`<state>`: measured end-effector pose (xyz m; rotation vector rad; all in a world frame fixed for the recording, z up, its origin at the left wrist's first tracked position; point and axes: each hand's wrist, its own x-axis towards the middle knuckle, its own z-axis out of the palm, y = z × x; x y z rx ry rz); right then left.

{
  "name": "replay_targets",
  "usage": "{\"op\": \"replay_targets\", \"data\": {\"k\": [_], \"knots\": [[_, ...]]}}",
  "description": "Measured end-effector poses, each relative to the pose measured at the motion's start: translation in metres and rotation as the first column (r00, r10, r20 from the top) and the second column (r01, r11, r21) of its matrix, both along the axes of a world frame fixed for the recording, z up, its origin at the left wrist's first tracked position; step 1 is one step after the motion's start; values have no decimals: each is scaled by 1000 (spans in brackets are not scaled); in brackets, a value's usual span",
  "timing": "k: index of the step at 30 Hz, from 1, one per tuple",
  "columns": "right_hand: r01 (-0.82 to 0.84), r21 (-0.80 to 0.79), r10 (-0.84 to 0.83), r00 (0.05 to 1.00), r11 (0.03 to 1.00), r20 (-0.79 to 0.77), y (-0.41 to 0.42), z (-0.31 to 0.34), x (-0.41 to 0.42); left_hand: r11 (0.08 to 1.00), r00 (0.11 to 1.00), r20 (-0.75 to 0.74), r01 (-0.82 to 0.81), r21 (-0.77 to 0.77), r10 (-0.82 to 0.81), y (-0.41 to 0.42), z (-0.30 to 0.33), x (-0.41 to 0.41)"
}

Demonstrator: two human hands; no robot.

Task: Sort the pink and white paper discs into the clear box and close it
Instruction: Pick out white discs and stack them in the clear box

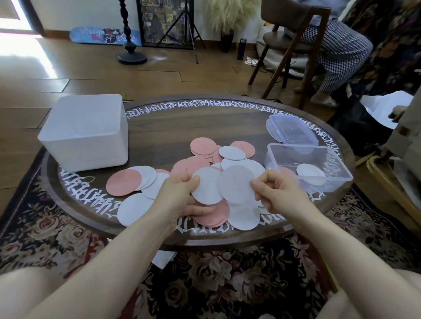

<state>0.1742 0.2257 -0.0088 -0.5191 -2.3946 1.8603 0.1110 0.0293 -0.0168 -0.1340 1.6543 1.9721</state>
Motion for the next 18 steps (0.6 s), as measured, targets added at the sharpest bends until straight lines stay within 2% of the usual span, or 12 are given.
{"op": "replay_targets", "data": {"k": [7,10,11,13,15,16,18], "knots": [[-56,1,55,998,998,31,-9,5,3,996,995,-47,90,-12,-90,6,-3,7],[-78,29,77,997,997,25,-8,4,4,997,995,-60,73,-27,-74,9,-4,10],[-88,78,87,996,993,23,-7,4,4,998,996,-64,63,-29,-65,10,-4,10],[-103,316,99,995,943,29,-1,2,3,997,994,-82,63,-34,-66,9,-2,9],[-138,580,114,990,803,79,7,-1,3,998,994,-96,48,-29,-50,7,-3,6],[-184,642,125,983,744,137,10,-1,4,999,995,-92,27,-22,-29,6,-3,5],[-313,655,155,945,688,288,11,1,7,1000,998,-64,-24,1,24,4,-5,1]]}}
